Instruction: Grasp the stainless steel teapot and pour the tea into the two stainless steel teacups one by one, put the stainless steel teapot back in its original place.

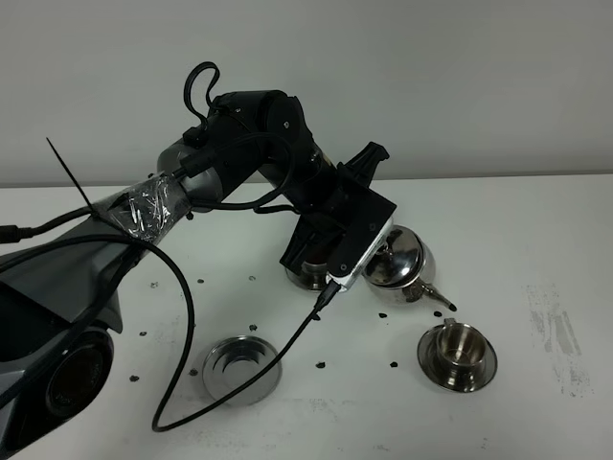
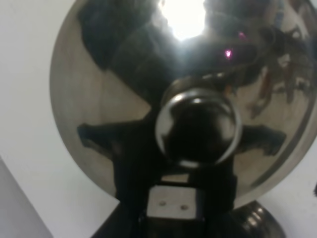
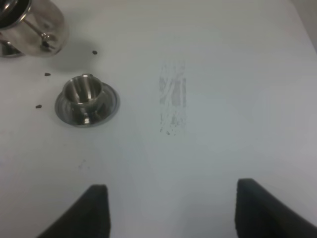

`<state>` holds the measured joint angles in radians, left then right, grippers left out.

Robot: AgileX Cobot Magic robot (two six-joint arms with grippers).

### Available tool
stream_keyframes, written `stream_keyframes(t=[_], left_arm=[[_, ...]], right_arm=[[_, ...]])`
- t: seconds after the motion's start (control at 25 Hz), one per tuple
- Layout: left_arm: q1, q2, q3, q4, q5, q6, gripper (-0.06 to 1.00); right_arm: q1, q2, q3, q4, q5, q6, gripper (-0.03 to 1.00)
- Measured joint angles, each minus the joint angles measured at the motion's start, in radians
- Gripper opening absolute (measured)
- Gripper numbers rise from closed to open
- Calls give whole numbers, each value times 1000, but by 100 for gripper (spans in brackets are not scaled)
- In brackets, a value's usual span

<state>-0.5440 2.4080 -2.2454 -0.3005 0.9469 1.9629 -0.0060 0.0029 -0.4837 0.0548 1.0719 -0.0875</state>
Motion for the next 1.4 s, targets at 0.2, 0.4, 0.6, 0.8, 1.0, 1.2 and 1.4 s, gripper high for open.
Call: stream_keyframes(t=[0.2,0.4,0.6,0.8,1.0,1.2,1.4], left_arm=[[0,0,0,0,-8,32,26],[0,0,0,-2,-14,45,26],[0,0,0,-2,-22,92,26],[0,14,0,-23,-45,109,26],[0,30,1,-23,-73,109,26],[-1,30,1,-25,-107,109,26],[-2,30,9,-30,-123,109,26]], right_arm=[[0,0,0,0,0,0,56],[0,0,0,0,0,0,56],[0,0,0,0,0,0,56],[0,0,0,0,0,-1,56],[0,0,0,0,0,-1,56],[0,0,0,0,0,0,56],[0,0,0,0,0,0,56]])
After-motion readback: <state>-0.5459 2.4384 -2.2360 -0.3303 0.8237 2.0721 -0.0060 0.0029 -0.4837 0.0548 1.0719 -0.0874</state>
